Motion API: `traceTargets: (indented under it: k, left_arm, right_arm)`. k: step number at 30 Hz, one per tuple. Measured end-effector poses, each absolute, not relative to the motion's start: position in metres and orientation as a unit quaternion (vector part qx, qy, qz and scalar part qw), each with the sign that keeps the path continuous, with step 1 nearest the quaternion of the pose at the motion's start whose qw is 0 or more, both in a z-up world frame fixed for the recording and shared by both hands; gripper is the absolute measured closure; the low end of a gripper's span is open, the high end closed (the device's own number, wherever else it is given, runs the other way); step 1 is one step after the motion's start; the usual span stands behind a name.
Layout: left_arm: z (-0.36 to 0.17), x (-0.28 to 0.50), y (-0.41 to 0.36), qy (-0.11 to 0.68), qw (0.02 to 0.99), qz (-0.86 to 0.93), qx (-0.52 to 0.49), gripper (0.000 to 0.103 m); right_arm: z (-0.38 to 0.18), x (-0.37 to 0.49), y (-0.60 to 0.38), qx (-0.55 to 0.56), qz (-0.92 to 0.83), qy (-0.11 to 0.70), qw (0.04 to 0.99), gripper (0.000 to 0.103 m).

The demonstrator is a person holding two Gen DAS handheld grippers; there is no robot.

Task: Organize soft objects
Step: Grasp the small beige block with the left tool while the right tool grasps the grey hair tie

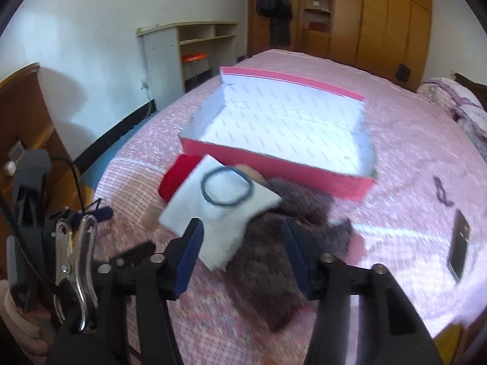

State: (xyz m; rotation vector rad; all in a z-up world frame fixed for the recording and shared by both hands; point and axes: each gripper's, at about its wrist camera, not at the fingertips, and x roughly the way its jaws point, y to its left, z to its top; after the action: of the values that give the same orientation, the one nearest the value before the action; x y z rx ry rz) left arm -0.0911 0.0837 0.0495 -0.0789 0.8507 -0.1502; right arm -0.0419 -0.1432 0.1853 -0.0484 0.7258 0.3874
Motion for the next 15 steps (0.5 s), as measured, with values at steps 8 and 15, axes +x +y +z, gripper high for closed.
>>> traceTargets:
  k: [8, 15]
  left_arm:
    - [0.047, -0.091, 0.091, 0.409, 0.91, -0.064, -0.033, 0.007]
    - [0.043, -0.082, 0.098, 0.417, 0.906, -0.054, -0.044, 0.023]
  right_arm:
    - [0.166, 0.004, -0.125, -0.013, 0.208, 0.372, 0.905, 0.074]
    - [0.155, 0.014, -0.129, -0.01, 0.204, 0.362, 0.909, 0.079]
